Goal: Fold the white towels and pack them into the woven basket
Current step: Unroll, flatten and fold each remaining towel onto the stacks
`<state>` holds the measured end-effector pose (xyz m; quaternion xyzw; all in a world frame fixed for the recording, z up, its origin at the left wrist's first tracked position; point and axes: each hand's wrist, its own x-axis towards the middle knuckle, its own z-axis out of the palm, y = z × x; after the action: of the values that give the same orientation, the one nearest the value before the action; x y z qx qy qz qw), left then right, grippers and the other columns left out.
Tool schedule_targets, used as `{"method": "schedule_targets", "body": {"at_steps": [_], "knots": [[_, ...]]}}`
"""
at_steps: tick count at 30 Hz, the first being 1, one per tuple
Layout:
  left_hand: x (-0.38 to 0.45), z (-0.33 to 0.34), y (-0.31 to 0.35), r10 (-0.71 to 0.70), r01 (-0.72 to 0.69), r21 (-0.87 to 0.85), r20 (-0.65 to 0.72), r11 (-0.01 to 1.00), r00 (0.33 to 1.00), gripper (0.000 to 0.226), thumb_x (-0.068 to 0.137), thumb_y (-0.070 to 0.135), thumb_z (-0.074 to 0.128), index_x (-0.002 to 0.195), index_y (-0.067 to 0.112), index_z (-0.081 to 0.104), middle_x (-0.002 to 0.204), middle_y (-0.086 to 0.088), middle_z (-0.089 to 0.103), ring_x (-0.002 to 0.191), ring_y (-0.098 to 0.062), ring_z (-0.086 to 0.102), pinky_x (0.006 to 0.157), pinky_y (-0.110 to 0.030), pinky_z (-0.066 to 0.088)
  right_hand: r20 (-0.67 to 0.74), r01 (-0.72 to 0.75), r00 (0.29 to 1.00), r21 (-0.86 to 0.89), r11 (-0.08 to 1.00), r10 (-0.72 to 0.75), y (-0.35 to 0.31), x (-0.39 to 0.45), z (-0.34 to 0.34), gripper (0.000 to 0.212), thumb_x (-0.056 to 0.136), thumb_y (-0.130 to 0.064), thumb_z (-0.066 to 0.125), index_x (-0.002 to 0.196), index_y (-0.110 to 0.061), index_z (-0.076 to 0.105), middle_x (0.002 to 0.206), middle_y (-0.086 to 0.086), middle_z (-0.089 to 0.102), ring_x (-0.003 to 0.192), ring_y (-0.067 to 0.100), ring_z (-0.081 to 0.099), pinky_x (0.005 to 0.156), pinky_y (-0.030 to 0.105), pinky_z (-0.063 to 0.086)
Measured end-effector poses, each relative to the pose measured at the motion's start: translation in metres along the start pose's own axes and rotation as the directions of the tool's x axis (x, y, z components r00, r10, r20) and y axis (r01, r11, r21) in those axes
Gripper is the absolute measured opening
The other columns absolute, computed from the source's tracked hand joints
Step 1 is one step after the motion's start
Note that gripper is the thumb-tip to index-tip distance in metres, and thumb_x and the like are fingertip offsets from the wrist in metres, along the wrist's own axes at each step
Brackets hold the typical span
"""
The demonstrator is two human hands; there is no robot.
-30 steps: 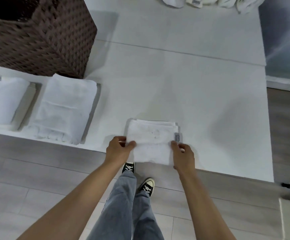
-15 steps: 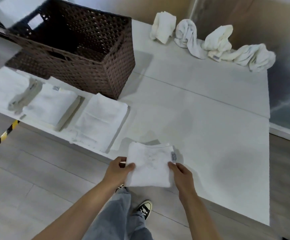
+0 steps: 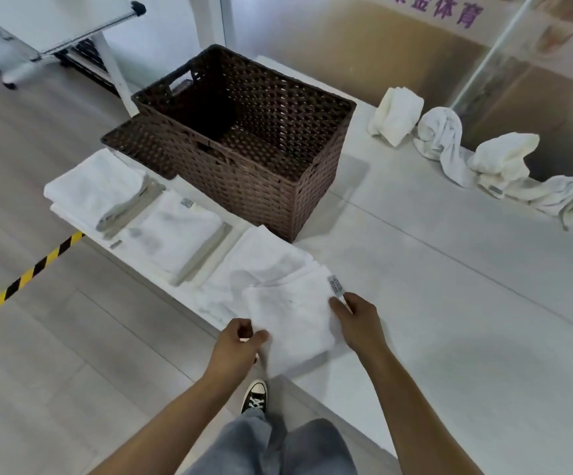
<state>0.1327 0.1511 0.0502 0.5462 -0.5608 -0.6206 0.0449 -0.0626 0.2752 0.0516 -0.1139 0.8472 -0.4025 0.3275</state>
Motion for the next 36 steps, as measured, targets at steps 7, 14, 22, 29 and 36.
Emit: {"method": "schedule_targets", "body": {"at_steps": [7,14,22,29,36], "knots": [[0.02,-0.016,-0.001,-0.053,0.048,-0.032,-0.145,0.998,0.988,0.023,0.081,0.031,0.077,0.087,0.016,0.06,0.083,0.0,0.067,0.067,-0.024,0.064,0.063,-0.042,0.055,0.139,0.199,0.977,-0.31,0.93,-0.162,-0.057,0.066,0.047,0.023,0.099,-0.04,0.058,0.08,-0.027,0.057,0.085,-0.006,0.064,0.088,0.023,0.059,0.087,0.041,0.047],[0.054,-0.017,-0.003,-0.139,0.124,-0.066,-0.309,0.99,0.941,0.017,0.089,0.027,0.073,0.099,0.018,0.063,0.095,0.004,0.071,0.073,-0.012,0.065,0.06,-0.025,0.043,0.303,0.323,0.929,-0.391,0.862,-0.211,-0.089,0.122,0.095,0.032,0.103,-0.038,0.057,0.126,-0.017,0.065,0.129,0.006,0.067,0.124,0.032,0.055,0.105,0.043,0.034],[0.066,-0.015,-0.012,0.021,0.1,0.227,-0.478,0.969,0.878,0.056,0.081,0.034,0.081,0.121,0.03,0.041,0.114,0.005,0.059,0.1,-0.019,0.058,0.083,-0.037,0.054,0.237,0.481,0.877,-0.472,0.739,-0.419,-0.055,0.145,0.129,0.029,0.09,-0.028,0.072,0.117,-0.023,0.065,0.116,-0.002,0.069,0.108,0.029,0.06,0.093,0.044,0.041],[0.083,-0.023,-0.026,0.64,-0.188,0.926,-0.072,0.328,0.765,0.066,0.089,0.04,0.068,0.148,0.024,0.044,0.157,-0.009,0.041,0.144,-0.04,0.031,0.112,-0.049,0.029,0.335,0.749,0.592,-0.565,0.347,-0.733,-0.039,0.115,0.123,0.036,0.089,-0.023,0.066,0.125,-0.022,0.067,0.124,0.001,0.064,0.109,0.024,0.058,0.093,0.043,0.043],[0.092,-0.033,-0.022,0.507,-0.204,0.952,0.061,0.23,0.86,0.053,0.094,0.045,0.036,0.135,0.023,0.061,0.146,-0.008,0.055,0.137,-0.045,0.045,0.11,-0.051,0.028,0.416,0.698,0.686,-0.61,0.376,-0.597,-0.023,0.099,0.124,0.044,0.098,-0.038,0.046,0.137,-0.022,0.061,0.141,0.003,0.06,0.131,0.02,0.054,0.111,0.047,0.04]]}}
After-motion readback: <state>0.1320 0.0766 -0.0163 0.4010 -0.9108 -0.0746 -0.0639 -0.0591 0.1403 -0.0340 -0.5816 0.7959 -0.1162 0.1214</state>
